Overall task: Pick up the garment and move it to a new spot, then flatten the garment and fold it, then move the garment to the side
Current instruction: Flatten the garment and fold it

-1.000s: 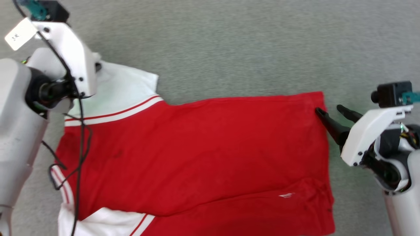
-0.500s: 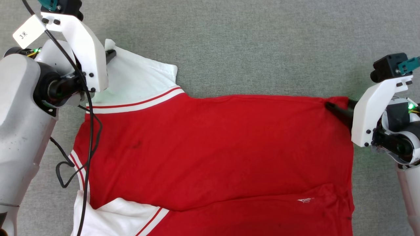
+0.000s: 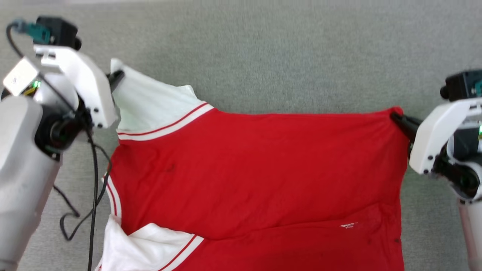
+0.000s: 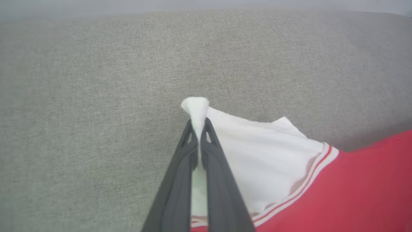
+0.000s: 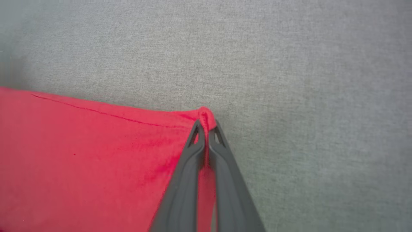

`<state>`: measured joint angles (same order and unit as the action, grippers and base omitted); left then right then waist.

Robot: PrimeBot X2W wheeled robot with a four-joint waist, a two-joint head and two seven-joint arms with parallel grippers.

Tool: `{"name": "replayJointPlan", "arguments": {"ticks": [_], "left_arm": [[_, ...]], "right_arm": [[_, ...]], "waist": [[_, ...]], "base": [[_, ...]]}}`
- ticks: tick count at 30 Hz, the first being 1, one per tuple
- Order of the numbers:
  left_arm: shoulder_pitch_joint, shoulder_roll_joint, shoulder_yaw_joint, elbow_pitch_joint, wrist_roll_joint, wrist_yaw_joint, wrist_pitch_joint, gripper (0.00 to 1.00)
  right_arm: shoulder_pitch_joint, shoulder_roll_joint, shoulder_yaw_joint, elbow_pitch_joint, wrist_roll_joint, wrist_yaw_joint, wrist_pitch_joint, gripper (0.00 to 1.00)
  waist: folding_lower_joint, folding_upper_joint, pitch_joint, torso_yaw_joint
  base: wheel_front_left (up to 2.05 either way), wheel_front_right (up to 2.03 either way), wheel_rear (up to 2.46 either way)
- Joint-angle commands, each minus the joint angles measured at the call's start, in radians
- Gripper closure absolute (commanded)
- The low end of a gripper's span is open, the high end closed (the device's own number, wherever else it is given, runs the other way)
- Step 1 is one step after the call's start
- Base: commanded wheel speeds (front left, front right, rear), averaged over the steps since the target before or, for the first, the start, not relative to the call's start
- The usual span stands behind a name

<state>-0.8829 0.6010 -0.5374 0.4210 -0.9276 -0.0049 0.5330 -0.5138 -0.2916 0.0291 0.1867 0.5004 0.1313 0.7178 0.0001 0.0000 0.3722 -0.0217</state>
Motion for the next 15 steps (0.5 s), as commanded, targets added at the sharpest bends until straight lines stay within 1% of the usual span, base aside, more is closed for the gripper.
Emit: {"name": "replayJointPlan", "arguments": {"ticks": [1, 5, 8, 15], "left_arm": [[0.044, 0.007, 0.012, -0.013, -0.011, 0.008, -0.027, 1.00], [0.154, 0.026, 0.037, -0.062, -0.023, 0.033, -0.097, 1.00], [0.262, 0.043, 0.053, -0.111, -0.034, 0.060, -0.147, 1.00], [0.526, 0.071, 0.077, -0.256, -0.053, 0.153, -0.239, 1.00]], "right_arm": [[0.033, 0.005, -0.018, -0.007, -0.011, -0.001, -0.022, 1.00], [0.105, 0.024, -0.052, -0.012, -0.017, -0.001, -0.060, 1.00], [0.166, 0.040, -0.070, -0.016, -0.015, -0.001, -0.081, 1.00], [0.290, 0.067, -0.084, 0.002, -0.014, -0.001, -0.115, 1.00]], "waist": [[-0.0001, 0.0000, -0.047, 0.011], [-0.0001, 0.0000, -0.101, 0.023], [-0.0001, 0.0000, -0.142, 0.030], [-0.0001, 0.0000, -0.211, 0.037]], "base": [[0.00, 0.00, 0.00], [0.00, 0.00, 0.00], [0.00, 0.00, 0.00], [0.00, 0.00, 0.00]]}}
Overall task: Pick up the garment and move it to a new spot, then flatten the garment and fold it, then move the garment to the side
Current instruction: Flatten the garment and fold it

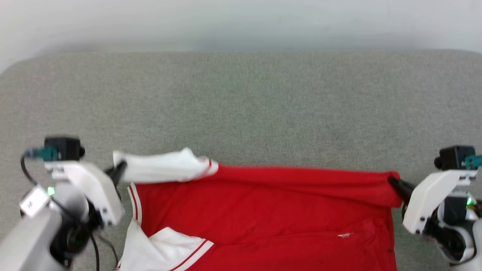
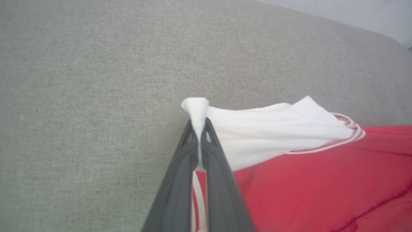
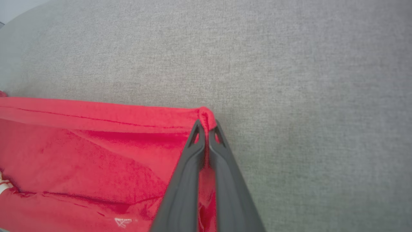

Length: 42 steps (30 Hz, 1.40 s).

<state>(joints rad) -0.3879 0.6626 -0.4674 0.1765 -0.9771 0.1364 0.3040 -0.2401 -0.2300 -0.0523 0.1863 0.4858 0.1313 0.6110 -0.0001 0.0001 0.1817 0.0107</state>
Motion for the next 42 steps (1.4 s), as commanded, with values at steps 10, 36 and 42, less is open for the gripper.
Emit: {"name": "replayJointPlan", "arguments": {"ticks": [10, 36, 42], "left_arm": [[0.288, 0.025, -0.002, -0.168, -0.021, 0.126, -0.041, 1.00], [0.341, -0.079, -0.013, -0.077, -0.010, 0.105, -0.198, 0.00], [0.307, -0.086, 0.022, -0.130, 0.076, 0.148, -0.340, 0.00]], "right_arm": [[0.135, 0.025, -0.014, 0.049, 0.012, -0.001, -0.062, 1.00], [0.275, 0.070, -0.029, -0.020, 0.010, -0.001, -0.216, 0.00], [0.300, 0.051, -0.097, -0.105, 0.000, -0.001, -0.122, 0.00]], "waist": [[0.0001, -0.0001, -0.068, 0.015], [0.0001, -0.0001, -0.140, -0.001], [0.0001, -0.0001, -0.143, -0.005]], "base": [[0.00, 0.00, 0.00], [0.00, 0.00, 0.00], [0.00, 0.00, 0.00]]}}
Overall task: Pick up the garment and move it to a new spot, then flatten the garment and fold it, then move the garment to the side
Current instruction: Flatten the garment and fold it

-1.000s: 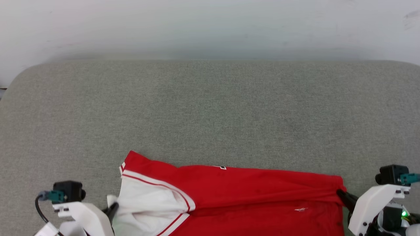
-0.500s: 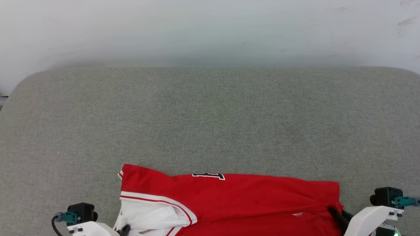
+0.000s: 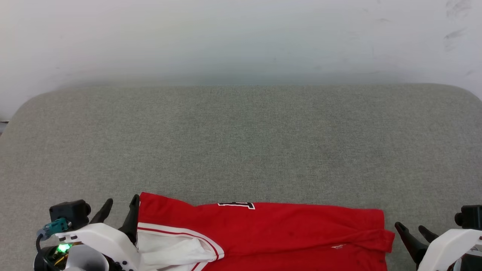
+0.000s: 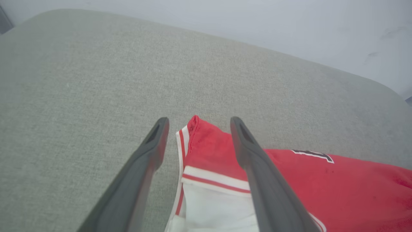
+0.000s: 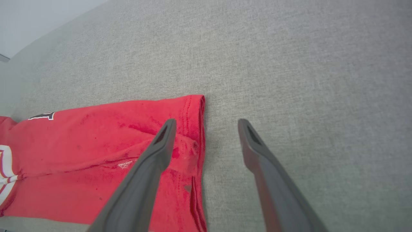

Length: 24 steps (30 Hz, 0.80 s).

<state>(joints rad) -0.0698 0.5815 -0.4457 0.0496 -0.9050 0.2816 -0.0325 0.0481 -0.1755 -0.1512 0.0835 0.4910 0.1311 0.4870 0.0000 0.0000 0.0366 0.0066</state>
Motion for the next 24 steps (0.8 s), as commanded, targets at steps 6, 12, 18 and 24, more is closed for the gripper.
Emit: {"name": "replayJointPlan", "arguments": {"ticks": [6, 12, 18, 24], "left_arm": [[-0.041, -0.002, 0.013, -0.053, 0.107, 0.044, -0.130, 0.00], [-0.062, -0.012, 0.005, -0.110, 0.198, 0.080, -0.196, 0.00], [-0.074, -0.038, -0.006, -0.144, 0.250, 0.094, -0.217, 0.00], [-0.071, -0.055, -0.003, -0.149, 0.274, 0.099, -0.226, 0.00]], "right_arm": [[-0.011, -0.025, -0.007, -0.015, -0.010, -0.001, 0.123, 0.00], [-0.036, -0.020, 0.030, 0.016, -0.005, -0.001, 0.170, 0.00], [-0.052, -0.010, 0.065, 0.079, 0.010, -0.001, 0.203, 0.00], [-0.044, 0.007, 0.106, 0.145, 0.034, -0.001, 0.248, 0.60]], "waist": [[0.0000, 0.0000, 0.023, 0.010], [0.0000, 0.0000, 0.056, 0.042], [0.0000, 0.0000, 0.091, 0.073], [0.0000, 0.0000, 0.104, 0.087]], "base": [[0.00, 0.00, 0.00], [0.00, 0.00, 0.00], [0.00, 0.00, 0.00], [0.00, 0.00, 0.00]]}}
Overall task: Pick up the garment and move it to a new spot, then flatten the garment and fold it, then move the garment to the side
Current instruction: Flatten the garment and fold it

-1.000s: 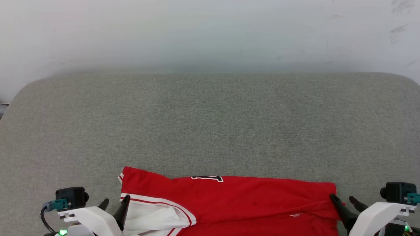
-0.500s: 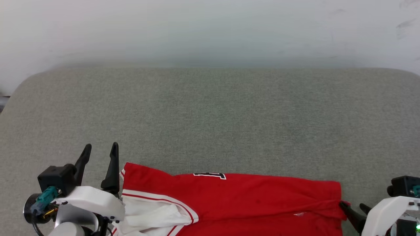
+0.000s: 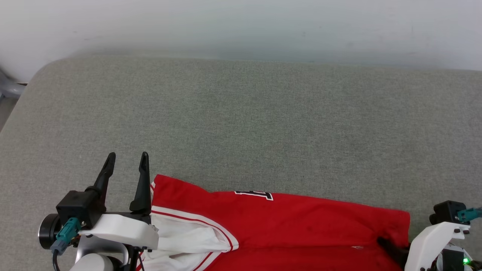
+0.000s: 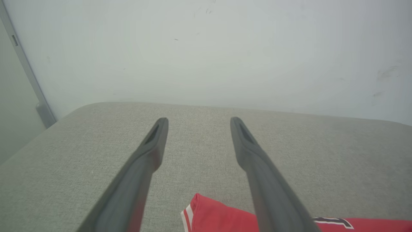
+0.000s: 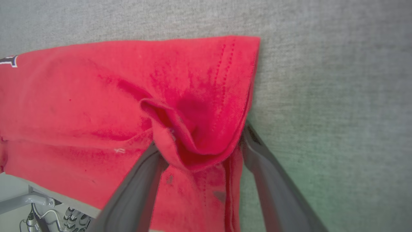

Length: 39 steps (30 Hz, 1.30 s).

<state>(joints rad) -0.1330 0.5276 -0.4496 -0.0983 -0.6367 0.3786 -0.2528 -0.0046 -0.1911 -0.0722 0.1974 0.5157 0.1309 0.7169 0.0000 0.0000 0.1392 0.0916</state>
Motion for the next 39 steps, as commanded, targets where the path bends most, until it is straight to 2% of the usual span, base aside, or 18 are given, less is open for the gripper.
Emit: {"name": "replayJointPlan", "arguments": {"ticks": [1, 2, 17, 25, 31, 36, 37, 39], "left_arm": [[-0.005, -0.004, -0.001, 0.003, 0.008, 0.001, -0.006, 0.00], [-0.003, -0.006, -0.001, 0.004, 0.012, 0.000, -0.007, 0.00], [0.038, -0.006, 0.004, 0.036, 0.038, 0.012, -0.011, 0.00], [0.070, -0.003, 0.008, 0.059, 0.043, 0.014, -0.012, 0.00], [0.079, -0.006, 0.007, 0.074, 0.041, 0.011, -0.012, 0.00], [0.076, -0.008, 0.006, 0.083, 0.043, 0.006, -0.013, 0.00], [0.073, -0.006, 0.006, 0.083, 0.044, 0.005, -0.013, 0.00], [0.067, -0.006, 0.004, 0.084, 0.045, 0.005, -0.013, 0.00]], "right_arm": [[0.009, 0.023, 0.032, 0.036, 0.008, 0.000, 0.018, 0.93], [0.010, 0.025, 0.036, 0.040, 0.012, 0.000, 0.022, 1.00], [-0.029, -0.043, 0.019, -0.035, 0.013, -0.001, -0.018, 1.00], [-0.013, -0.078, -0.074, -0.041, -0.007, -0.001, 0.016, 1.00], [0.006, -0.071, -0.181, -0.055, -0.009, -0.001, 0.046, 1.00], [-0.003, 0.005, -0.223, -0.082, 0.131, -0.001, 0.126, 1.00], [-0.010, 0.076, -0.228, -0.107, 0.279, -0.001, 0.198, 1.00], [-0.013, 0.106, -0.234, -0.117, 0.379, -0.001, 0.248, 1.00]], "waist": [[0.0000, 0.0000, 0.001, 0.003], [0.0000, 0.0000, 0.000, 0.003], [0.0000, 0.0000, -0.066, -0.025], [0.0000, 0.0000, -0.098, -0.056], [0.0000, 0.0000, -0.106, -0.068], [0.0000, 0.0000, -0.111, -0.065], [0.0000, 0.0000, -0.112, -0.060], [0.0000, 0.0000, -0.109, -0.053]], "base": [[0.00, 0.00, 0.00], [0.00, 0.00, 0.00], [0.00, 0.00, 0.00], [0.00, 0.00, 0.00], [0.00, 0.00, 0.00], [0.00, 0.00, 0.00], [0.00, 0.00, 0.00], [0.00, 0.00, 0.00]]}}
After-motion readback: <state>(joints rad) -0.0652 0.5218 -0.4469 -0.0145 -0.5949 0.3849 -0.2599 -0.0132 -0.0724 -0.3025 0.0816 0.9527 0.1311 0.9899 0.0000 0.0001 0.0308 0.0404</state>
